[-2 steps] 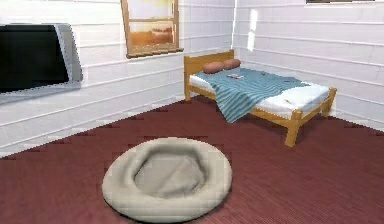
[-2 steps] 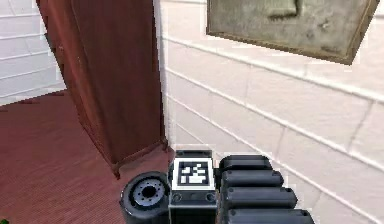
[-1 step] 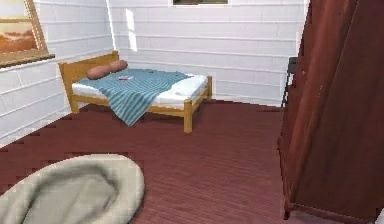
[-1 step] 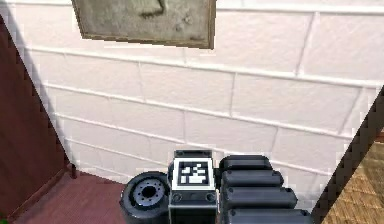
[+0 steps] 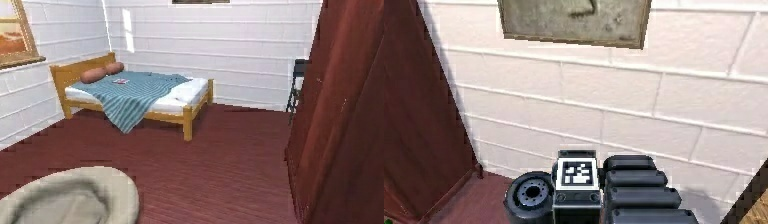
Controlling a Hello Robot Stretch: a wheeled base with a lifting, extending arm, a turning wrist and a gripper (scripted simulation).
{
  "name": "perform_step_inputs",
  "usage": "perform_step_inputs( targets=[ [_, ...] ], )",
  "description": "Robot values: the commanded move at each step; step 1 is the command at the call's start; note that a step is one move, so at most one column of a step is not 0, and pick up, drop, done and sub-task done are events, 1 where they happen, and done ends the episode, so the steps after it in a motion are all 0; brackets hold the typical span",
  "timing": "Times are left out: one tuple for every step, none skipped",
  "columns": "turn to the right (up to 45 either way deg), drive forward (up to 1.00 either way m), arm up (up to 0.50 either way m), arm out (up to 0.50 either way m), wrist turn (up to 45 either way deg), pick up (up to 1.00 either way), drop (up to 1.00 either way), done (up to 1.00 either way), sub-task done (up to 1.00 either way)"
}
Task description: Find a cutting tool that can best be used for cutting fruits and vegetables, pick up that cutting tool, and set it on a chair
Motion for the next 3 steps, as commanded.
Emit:
perform_step_inputs(
  targets=[
    [15.0, 0.0, 0.0, 0.0, 0.0, 0.0, 0.0, 0.0, 0.0],
    [0.0, 1.0, 0.0, 0.0, 0.0, 0.0, 0.0, 0.0, 0.0],
    [45.0, 0.0, 0.0, 0.0, 0.0, 0.0, 0.0, 0.0, 0.0]
  ],
)
